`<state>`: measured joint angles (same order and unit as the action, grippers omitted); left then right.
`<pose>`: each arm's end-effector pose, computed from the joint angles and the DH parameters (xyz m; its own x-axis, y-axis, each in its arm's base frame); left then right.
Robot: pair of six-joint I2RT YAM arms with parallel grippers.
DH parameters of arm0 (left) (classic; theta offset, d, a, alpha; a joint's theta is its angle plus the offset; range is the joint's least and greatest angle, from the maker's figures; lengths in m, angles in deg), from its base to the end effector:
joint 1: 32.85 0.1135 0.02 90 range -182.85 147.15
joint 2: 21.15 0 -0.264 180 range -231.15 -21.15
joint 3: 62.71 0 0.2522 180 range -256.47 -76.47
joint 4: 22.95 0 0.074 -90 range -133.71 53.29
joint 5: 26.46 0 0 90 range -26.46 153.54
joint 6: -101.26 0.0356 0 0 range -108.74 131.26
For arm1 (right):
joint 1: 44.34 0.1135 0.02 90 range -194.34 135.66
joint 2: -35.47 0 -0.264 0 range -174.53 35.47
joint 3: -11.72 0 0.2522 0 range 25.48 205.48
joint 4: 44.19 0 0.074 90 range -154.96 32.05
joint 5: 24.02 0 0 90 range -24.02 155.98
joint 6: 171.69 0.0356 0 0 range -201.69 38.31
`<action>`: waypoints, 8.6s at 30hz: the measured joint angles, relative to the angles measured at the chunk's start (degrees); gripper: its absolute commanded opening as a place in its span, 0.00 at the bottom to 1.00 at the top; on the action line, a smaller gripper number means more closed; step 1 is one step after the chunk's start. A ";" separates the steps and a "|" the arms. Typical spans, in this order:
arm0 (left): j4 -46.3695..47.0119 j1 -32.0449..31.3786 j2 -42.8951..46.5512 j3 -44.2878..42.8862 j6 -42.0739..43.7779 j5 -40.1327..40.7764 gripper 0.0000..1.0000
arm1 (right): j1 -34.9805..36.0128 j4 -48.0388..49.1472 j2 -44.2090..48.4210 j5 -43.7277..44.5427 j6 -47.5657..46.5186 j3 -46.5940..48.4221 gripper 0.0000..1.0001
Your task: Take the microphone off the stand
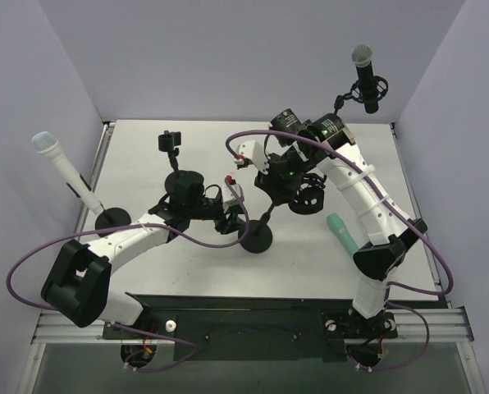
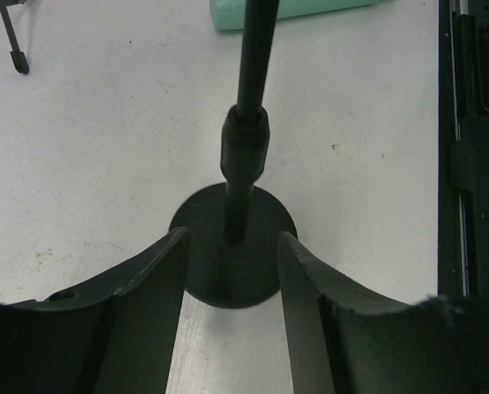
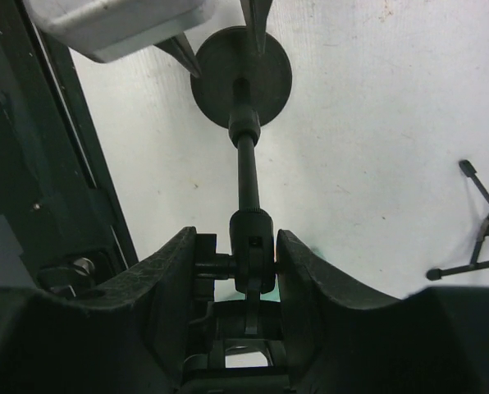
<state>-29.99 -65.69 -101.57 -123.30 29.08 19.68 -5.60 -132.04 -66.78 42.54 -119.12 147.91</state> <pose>0.2405 -0.1846 0.2432 -0.0829 0.3162 -0.9451 0.9829 0.1826 -0.0252 0.2626 0.2289 0.4261 -0.0405 -0.7474 -0.6631 -0.9842 0.1445 -0.1028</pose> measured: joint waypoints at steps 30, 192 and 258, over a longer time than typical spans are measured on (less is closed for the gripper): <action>24.26 -5.25 -16.09 -4.61 -6.86 1.53 0.48 | -2.71 12.17 13.97 5.07 -5.46 -22.73 0.00; 17.59 -2.71 -5.92 3.45 -6.58 1.84 0.00 | 1.97 23.02 18.05 5.57 -3.50 -30.62 0.00; 29.57 -18.08 -2.84 8.59 -10.16 44.94 0.66 | -2.97 11.91 1.40 8.46 40.94 -8.28 0.00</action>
<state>-0.42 -83.76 -104.41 -114.71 18.92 64.62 -8.57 -120.13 -65.38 51.00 -78.18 139.62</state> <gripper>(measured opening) 0.570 0.359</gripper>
